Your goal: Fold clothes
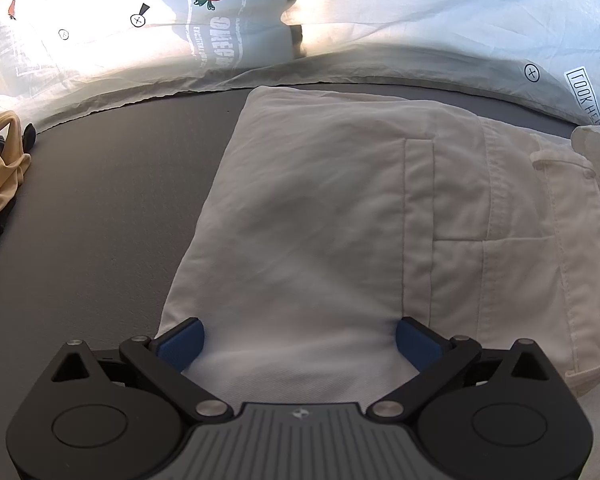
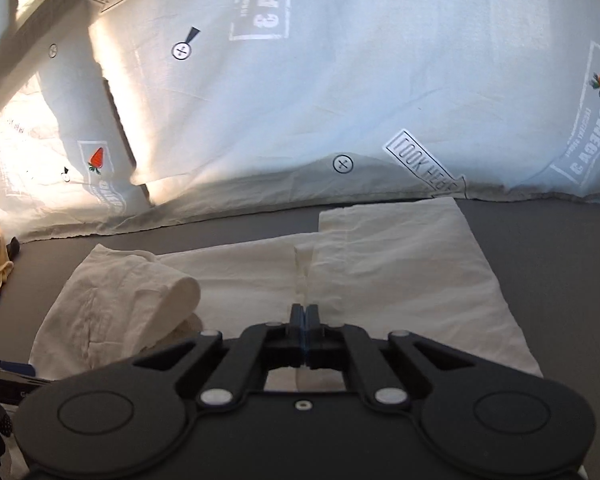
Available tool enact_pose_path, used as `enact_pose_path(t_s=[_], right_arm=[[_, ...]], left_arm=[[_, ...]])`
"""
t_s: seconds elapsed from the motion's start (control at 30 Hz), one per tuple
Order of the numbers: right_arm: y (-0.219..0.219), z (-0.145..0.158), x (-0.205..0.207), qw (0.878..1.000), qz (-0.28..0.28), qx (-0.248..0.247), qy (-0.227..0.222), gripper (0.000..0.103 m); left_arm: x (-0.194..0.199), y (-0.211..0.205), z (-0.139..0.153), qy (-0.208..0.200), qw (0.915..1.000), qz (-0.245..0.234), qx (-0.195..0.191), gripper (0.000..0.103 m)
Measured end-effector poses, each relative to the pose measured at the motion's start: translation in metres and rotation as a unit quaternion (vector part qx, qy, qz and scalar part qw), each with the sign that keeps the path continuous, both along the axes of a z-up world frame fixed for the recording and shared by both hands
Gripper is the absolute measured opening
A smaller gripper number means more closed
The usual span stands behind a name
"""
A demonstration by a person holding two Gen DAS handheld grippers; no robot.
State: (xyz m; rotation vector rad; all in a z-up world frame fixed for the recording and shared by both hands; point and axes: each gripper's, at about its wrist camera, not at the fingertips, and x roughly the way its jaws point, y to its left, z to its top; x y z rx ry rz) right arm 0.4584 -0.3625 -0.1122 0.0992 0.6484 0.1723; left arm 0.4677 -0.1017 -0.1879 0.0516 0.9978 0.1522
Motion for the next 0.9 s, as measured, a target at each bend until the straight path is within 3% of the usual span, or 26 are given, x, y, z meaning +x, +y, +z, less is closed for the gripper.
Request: enact_pose_path(t_s=[0.07,0.2,0.23,0.3,0.4,0.63,0.8,0.9], right_arm=[[0.010,-0.006,-0.002,0.999,0.024,-0.025,0.012,0.000],[0.015,-0.051,0.004,0.989,0.019,-0.128,0.076,0.004],[0.015,-0.051,0.002,0.989,0.018,-0.127,0.072,0.010],[0.016,-0.049,-0.003,0.990,0.020,-0.124,0.061,0.038],[0.023,-0.048,-0.005,0.989,0.033,-0.135,0.045,0.044],[0.040,-0.060,0.003,0.969,0.021,-0.245,0.019,0.054],[0.037,-0.059,0.010,0.970,0.024,-0.240,0.033,0.055],[0.013,-0.058,0.024,0.985,0.007,-0.156,0.071,0.060]], left_arm=[[0.000,0.000,0.000,0.000,1.0000,0.000,-0.001,0.102],[0.000,0.001,-0.001,-0.001,1.0000,-0.002,-0.002,0.102],[0.000,0.001,-0.001,-0.002,1.0000,-0.002,-0.002,0.102],[-0.001,0.001,-0.001,-0.004,1.0000,-0.001,-0.002,0.103],[-0.001,0.001,-0.001,-0.003,1.0000,-0.001,-0.003,0.103],[-0.001,0.001,0.000,-0.002,1.0000,-0.002,-0.004,0.103],[-0.001,0.002,0.000,-0.002,1.0000,-0.002,-0.006,0.103],[-0.001,0.002,0.000,-0.002,1.0000,-0.001,-0.007,0.103]])
